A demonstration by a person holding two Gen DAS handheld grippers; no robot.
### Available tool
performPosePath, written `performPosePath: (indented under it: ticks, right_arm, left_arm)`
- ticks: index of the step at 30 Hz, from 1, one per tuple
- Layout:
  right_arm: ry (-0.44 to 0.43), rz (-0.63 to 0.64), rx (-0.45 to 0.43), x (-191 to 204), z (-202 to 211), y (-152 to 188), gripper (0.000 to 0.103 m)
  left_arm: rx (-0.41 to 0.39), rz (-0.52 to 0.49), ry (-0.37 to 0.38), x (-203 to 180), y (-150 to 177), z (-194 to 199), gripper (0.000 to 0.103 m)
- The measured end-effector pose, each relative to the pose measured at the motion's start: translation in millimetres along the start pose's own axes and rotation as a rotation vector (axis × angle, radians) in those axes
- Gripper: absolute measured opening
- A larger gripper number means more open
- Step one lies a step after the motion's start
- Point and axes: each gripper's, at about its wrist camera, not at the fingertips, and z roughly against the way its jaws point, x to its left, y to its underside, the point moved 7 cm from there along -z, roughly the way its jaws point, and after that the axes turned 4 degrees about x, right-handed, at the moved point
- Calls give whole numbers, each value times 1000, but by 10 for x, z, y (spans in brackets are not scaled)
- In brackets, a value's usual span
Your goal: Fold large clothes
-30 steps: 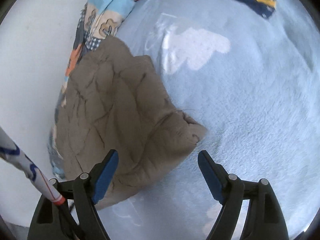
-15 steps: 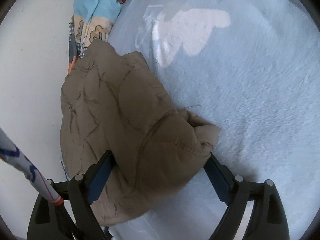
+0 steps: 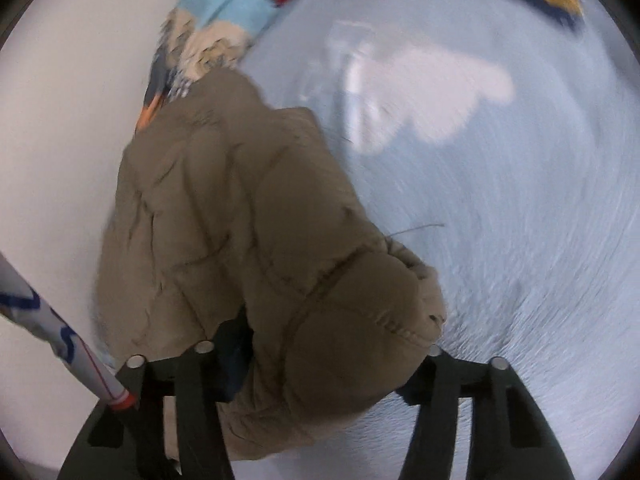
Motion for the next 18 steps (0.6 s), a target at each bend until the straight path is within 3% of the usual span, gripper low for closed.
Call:
performPosePath:
  ticks: [2, 7, 12, 18]
  right_arm:
    - [82, 106, -29, 131, 50, 9, 53]
    - [281, 379, -116, 444, 171, 67, 47]
    - [385, 545, -199, 621, 387, 138, 44]
    - [407, 626, -271, 780, 715, 207, 42]
  left_arm:
    - [-40, -141, -112, -186, 13, 58, 55]
    - [-121, -319, -237, -477, 48, 184, 52]
    - [-159, -368, -238, -630, 52, 374, 51]
    - [-193, -403, -225, -706, 163, 747, 50]
